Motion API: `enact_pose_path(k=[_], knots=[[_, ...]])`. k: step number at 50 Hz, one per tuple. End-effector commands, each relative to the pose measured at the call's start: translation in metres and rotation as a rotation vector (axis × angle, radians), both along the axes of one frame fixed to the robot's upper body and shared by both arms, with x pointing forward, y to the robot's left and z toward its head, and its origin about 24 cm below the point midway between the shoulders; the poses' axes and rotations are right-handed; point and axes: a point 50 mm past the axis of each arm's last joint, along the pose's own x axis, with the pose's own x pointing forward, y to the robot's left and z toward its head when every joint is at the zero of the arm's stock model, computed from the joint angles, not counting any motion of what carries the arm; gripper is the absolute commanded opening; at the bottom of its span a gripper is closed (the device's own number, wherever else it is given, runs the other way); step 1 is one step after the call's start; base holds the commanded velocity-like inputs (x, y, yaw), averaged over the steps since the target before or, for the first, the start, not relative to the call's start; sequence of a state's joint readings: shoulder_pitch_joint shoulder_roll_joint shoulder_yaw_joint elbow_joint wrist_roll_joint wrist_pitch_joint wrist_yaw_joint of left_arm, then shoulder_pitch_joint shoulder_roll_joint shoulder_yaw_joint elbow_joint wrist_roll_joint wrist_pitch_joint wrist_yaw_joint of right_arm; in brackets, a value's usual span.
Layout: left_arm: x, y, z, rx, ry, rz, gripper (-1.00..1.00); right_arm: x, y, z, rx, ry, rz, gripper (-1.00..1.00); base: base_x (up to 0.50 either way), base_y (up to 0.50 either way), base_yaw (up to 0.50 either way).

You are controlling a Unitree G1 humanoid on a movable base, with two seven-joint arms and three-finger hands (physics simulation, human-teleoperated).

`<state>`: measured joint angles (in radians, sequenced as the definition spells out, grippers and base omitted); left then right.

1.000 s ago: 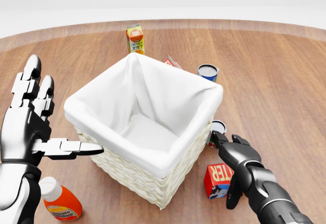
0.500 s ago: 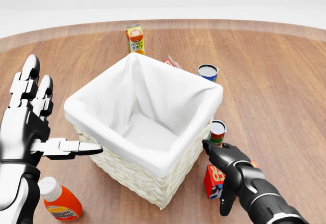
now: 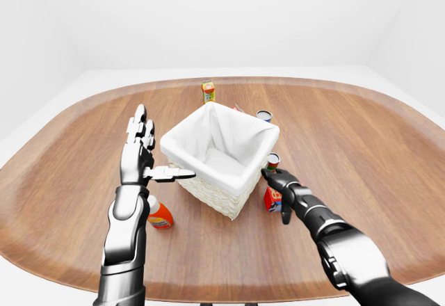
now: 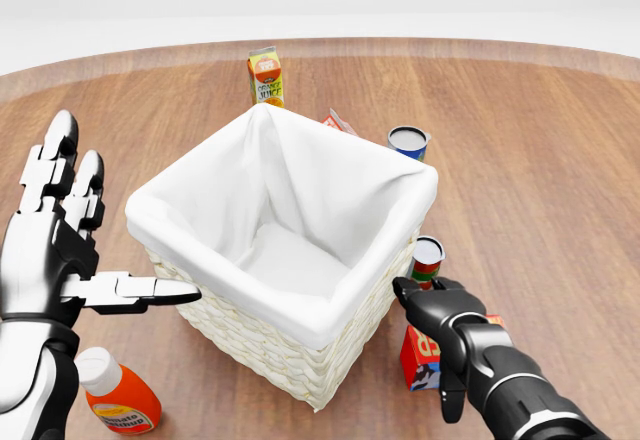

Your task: Pick up the butter and put it in the basket.

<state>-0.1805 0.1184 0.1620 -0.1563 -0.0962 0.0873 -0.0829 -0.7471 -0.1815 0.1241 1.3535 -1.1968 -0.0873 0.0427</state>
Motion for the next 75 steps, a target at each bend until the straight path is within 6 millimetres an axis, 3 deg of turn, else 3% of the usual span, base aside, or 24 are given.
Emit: enact_pose_path(k=[1,12,13,14,16,17,18,38,57,75], knots=[[0.000,0.000,-0.001,0.000,0.003,0.002,1.00,0.000,0.000,0.000,-0.071,-0.012,0.050,1.00,0.00,0.00,0.00],[-0.001,0.001,-0.001,0.000,0.003,0.004,1.00,-0.006,-0.006,-0.006,-0.126,0.023,0.074,1.00,0.00,0.00,0.00],[-0.001,0.000,-0.001,-0.001,0.002,0.004,1.00,-0.006,-0.006,-0.006,-0.125,0.024,0.074,0.87,0.00,0.00,0.00],[-0.001,0.000,-0.001,-0.001,0.001,0.004,1.00,-0.006,-0.006,-0.007,-0.123,0.026,0.072,0.58,0.00,0.00,0.00],[-0.001,0.001,0.000,-0.001,-0.001,0.005,1.00,-0.008,-0.007,-0.009,-0.120,0.041,0.065,-0.08,0.00,0.00,0.00],[-0.002,0.001,0.000,0.001,-0.003,0.005,1.00,-0.009,-0.008,-0.010,-0.124,0.047,0.064,-0.62,0.00,0.00,0.00],[-0.002,0.001,0.000,0.001,-0.003,0.006,1.00,-0.009,-0.009,-0.010,-0.124,0.046,0.063,-1.00,0.00,0.00,0.00],[-0.004,0.003,0.004,0.001,-0.020,0.010,1.00,-0.011,-0.016,-0.011,-0.117,0.036,0.034,-1.00,0.00,0.00,0.00],[-0.007,0.000,0.008,0.008,-0.041,0.009,1.00,0.007,-0.063,0.024,0.209,-0.143,-0.339,-1.00,0.00,0.00,0.00],[-0.009,0.000,0.017,0.017,-0.078,0.009,1.00,0.020,-0.090,0.058,0.473,-0.230,-0.500,-1.00,0.00,0.00,0.00]])
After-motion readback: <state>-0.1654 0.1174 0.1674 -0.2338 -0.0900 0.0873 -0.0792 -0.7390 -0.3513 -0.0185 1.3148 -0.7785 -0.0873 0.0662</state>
